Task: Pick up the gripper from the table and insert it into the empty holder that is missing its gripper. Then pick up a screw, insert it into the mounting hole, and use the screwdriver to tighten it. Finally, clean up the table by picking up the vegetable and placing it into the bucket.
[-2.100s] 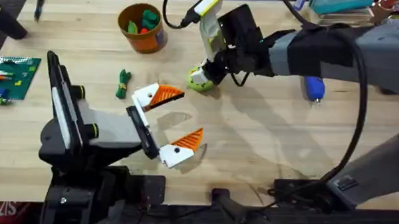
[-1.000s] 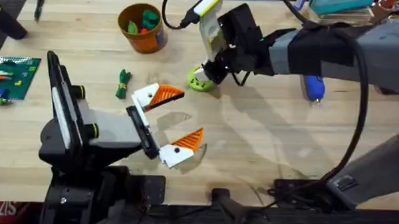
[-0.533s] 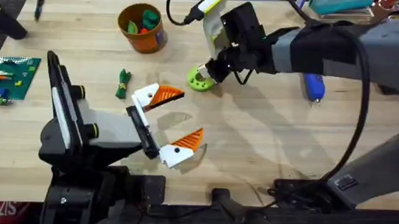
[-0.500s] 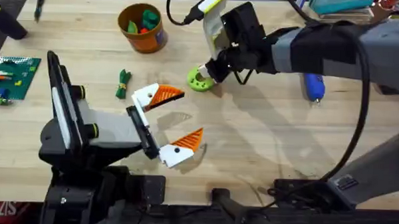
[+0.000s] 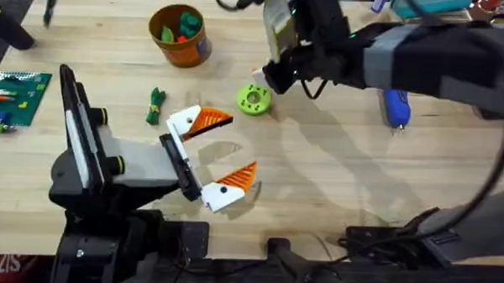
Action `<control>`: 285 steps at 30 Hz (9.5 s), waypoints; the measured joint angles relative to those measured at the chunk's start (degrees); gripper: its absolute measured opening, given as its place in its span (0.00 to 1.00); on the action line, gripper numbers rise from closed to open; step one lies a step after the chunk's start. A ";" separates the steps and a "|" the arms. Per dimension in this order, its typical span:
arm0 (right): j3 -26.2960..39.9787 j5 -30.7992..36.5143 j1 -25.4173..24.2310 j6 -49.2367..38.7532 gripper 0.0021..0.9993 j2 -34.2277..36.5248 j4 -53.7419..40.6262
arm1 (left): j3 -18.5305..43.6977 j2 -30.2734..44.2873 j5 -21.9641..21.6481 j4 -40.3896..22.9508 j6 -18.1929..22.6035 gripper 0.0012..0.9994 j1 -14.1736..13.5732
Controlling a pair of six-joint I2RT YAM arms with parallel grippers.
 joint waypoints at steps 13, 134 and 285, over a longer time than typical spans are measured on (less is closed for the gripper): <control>8.89 0.21 4.35 1.37 0.00 -9.32 -18.04 | 0.00 0.00 0.00 0.00 0.00 0.99 0.00; 24.08 2.92 26.63 5.10 0.00 -8.93 -34.42 | 0.00 0.00 0.00 -0.02 -0.01 0.99 0.00; 24.06 5.76 30.09 7.44 0.00 -6.82 -34.65 | 0.00 0.02 -0.28 -0.06 -0.24 0.99 0.00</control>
